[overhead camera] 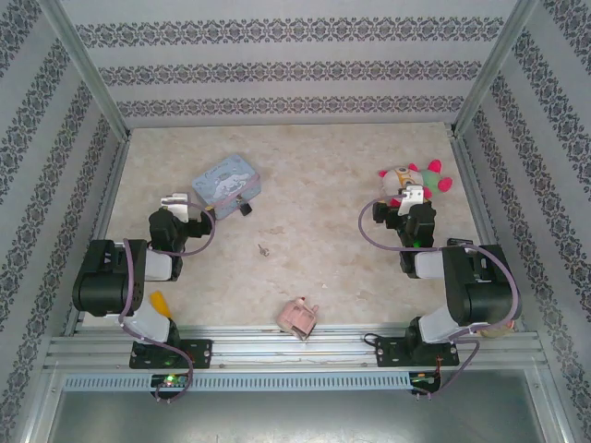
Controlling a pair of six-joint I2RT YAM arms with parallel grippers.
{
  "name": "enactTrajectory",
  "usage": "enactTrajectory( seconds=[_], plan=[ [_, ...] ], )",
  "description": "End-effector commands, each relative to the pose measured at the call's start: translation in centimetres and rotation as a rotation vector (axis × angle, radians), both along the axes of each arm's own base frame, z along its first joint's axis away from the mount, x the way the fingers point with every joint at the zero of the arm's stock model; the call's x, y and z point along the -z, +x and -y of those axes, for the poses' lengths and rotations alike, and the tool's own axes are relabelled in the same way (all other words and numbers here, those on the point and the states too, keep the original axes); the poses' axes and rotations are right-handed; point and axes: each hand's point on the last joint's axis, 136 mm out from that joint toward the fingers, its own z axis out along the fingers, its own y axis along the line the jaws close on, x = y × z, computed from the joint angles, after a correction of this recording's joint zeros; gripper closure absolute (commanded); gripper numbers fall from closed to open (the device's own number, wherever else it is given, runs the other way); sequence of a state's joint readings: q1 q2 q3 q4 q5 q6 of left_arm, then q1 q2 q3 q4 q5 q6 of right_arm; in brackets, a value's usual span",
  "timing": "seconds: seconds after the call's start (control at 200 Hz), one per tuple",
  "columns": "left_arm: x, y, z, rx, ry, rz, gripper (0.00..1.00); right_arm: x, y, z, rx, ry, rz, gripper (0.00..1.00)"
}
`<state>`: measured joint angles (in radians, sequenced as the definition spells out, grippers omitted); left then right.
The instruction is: Unlock the padlock with the key
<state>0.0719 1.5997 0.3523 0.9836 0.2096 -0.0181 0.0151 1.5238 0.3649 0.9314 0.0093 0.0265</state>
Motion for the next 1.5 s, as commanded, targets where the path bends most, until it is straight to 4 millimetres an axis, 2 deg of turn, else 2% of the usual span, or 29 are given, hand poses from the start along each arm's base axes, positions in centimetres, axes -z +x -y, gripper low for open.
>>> enactTrajectory(
  seconds=[0.0,0.994,1.229,1.309,1.494],
  plan=[
    [-0.9,0.5,0.7,0.039,0.010,0.026,0.01,-0.6,0.4,-0.1,-0.012,0.003,0.021,0.02],
    [-0.9,0.6,0.4,0.017,0.008,0.024,0.01,-0.6,0.4,-0.1,-0.013,0.004,0.021,0.02],
    [-1.8,0.2,-1.3,-0.088,0.005,0.048,0.01,-0.9,0.5,0.2,0.006,0.002,0.017,0.02],
    [-2.5,0.0,-1.7,-0.118,0.004,0.045,0.01,-1.6,0.5,0.3,0.017,0.005,0.021,0.02],
    [-5.3,-0.4,-3.3,-0.215,0.006,0.034,0.01,-4.0,-0.4,1.2,0.083,-0.014,0.022,0.02]
  ],
)
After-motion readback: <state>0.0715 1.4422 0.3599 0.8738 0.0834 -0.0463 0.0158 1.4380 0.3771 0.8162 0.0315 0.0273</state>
